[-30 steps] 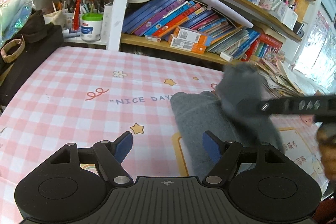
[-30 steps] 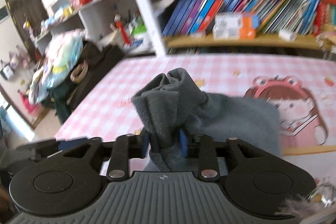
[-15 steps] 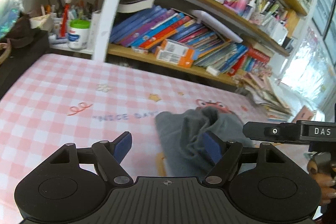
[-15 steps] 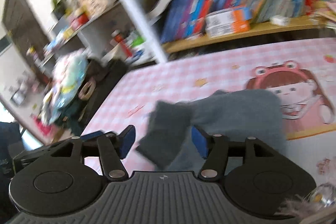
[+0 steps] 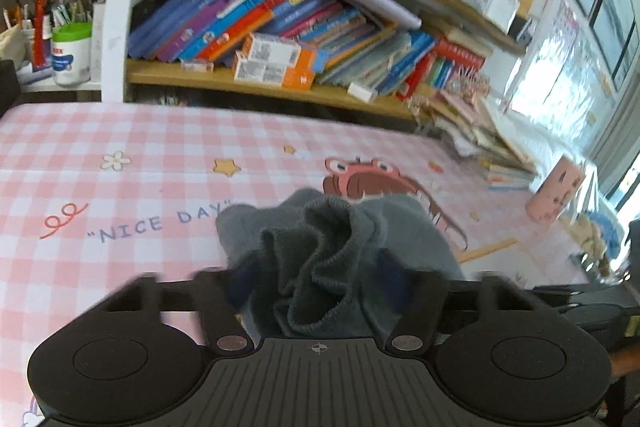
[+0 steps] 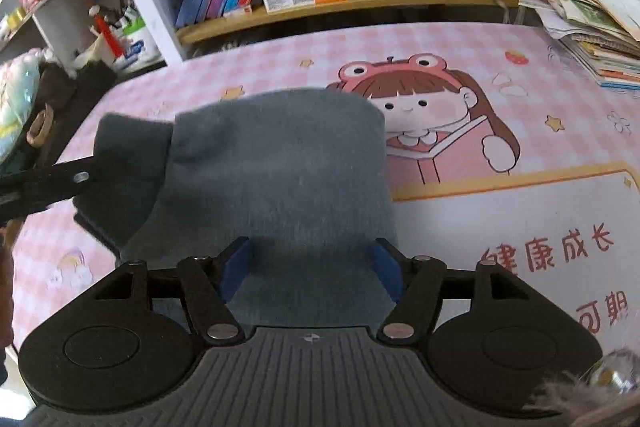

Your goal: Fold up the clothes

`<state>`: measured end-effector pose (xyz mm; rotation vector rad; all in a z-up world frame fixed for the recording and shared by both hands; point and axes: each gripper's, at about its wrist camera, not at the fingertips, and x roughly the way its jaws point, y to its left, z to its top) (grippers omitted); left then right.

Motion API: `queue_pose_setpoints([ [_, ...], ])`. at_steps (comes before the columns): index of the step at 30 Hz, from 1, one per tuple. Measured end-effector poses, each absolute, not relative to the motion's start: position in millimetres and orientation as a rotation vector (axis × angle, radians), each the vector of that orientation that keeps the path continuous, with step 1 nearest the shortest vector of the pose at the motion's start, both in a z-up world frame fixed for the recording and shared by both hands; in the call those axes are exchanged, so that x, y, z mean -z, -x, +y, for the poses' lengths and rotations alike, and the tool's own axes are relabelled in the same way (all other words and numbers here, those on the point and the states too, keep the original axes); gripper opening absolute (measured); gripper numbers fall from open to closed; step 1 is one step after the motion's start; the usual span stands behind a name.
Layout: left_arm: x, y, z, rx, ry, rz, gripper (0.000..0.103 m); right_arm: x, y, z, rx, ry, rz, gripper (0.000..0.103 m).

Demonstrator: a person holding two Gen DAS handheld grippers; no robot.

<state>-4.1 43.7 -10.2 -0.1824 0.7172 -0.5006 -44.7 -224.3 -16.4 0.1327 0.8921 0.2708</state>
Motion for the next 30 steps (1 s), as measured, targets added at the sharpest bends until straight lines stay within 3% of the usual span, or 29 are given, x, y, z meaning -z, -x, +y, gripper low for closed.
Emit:
queue_pose_setpoints([
  [2,12,3,41,0.496,0.176,0.733,0.017,17,46,-228,-0.268,-0.137,0.892,0.068],
  [9,-25,33,69,0.534,0.363,0.614,0.015,10,44,-240,-0.262,-0.197,0.852,0.078],
  [15,53,18,97,0.324,0.448,0.828,0.017,21,35,-232,-0.282,-0.148,0.921,0.079],
  [19,41,22,98,0.349,0.473,0.771,0.029,24,33,-232,-0.291,-0.143,0.933,0.079],
  [22,41,23,101,0.343,0.538,0.77,0.062,21,34,-235,-0.3,-0.161,0.916,0.079],
  [30,61,6,96,0.358,0.672,0.894,0.069,21,26,-238,-0.343,-0.217,0.913,0.079],
])
